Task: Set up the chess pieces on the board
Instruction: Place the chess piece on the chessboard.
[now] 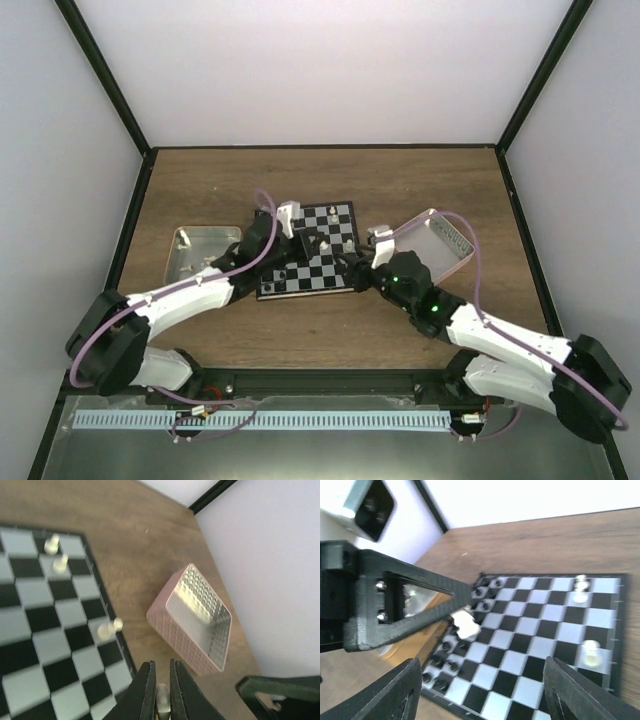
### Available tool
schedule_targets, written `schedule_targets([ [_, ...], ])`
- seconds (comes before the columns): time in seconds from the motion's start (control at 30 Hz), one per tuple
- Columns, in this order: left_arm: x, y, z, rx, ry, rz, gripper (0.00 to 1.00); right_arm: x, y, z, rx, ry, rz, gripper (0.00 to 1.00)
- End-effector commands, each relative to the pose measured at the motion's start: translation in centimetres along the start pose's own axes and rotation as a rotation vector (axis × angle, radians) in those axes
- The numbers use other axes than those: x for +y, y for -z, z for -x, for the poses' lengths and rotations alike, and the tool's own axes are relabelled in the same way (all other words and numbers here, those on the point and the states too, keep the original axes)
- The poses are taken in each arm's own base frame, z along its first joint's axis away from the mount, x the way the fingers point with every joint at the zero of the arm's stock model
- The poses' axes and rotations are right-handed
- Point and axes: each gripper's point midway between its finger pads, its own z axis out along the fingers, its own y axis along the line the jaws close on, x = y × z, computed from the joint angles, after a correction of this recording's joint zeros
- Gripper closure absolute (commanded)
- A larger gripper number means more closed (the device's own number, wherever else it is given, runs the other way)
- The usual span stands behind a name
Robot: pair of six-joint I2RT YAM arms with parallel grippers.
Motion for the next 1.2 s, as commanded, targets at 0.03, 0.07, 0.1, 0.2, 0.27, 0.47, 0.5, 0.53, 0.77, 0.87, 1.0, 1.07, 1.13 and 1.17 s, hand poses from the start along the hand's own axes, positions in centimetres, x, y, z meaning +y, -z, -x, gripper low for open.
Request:
schedule_targets([
  [0.03, 0.1, -3.0, 2.3, -0.031, -0.317, 0.102, 0.96, -5.3, 3.1, 2.4, -0.062, -0.097, -0.317, 0.32],
  [0.07, 0.1, -4.0, 2.6, -0.029, -0.350, 0.122, 0.96, -6.0, 3.6, 2.6, -0.074, -0.115, -0.355, 0.31],
  [0.1, 0.2, -4.9, 3.0, -0.028, -0.379, 0.149, 0.96, -6.6, 4.2, 2.7, -0.085, -0.131, -0.386, 0.31],
  [0.2, 0.4, -7.7, 4.6, -0.044, -0.442, 0.223, 0.96, -8.0, 6.2, 2.8, -0.131, -0.196, -0.467, 0.31],
  [0.27, 1.0, -9.4, 5.4, -0.051, -0.468, 0.274, 0.96, -9.2, 7.6, 2.6, -0.157, -0.247, -0.528, 0.31],
  [0.47, 3.5, -13.8, 6.0, -0.034, -0.523, 0.392, 0.96, -10.4, 9.9, 2.2, -0.204, -0.303, -0.579, 0.31],
  [0.5, 3.6, -14.4, 5.9, -0.031, -0.532, 0.391, 0.96, -10.4, 10.0, 2.2, -0.209, -0.300, -0.580, 0.31],
  [0.53, 3.7, -14.9, 6.0, -0.032, -0.538, 0.393, 0.96, -10.5, 10.1, 2.2, -0.212, -0.298, -0.581, 0.31],
  [0.77, 5.7, -17.8, 5.8, -0.023, -0.563, 0.450, 0.96, -10.5, 9.7, 1.8, -0.194, -0.295, -0.577, 0.30],
  [0.87, 6.9, -18.6, 5.4, -0.014, -0.566, 0.475, 0.96, -10.5, 9.4, 1.4, -0.181, -0.295, -0.570, 0.29],
  [1.0, 7.9, -19.5, 5.4, 0.001, -0.563, 0.484, 0.96, -10.5, 9.1, 1.2, -0.173, -0.289, -0.568, 0.29],
  [1.07, 8.4, -20.0, 5.3, 0.012, -0.560, 0.489, 0.95, -10.5, 8.9, 1.1, -0.171, -0.277, -0.568, 0.29],
  [1.13, 8.8, -20.3, 5.2, 0.023, -0.556, 0.490, 0.95, -10.5, 8.7, 0.9, -0.163, -0.267, -0.570, 0.29],
  [1.17, 9.0, -20.5, 5.0, 0.026, -0.554, 0.491, 0.95, -10.6, 8.5, 0.8, -0.156, -0.262, -0.574, 0.29],
])
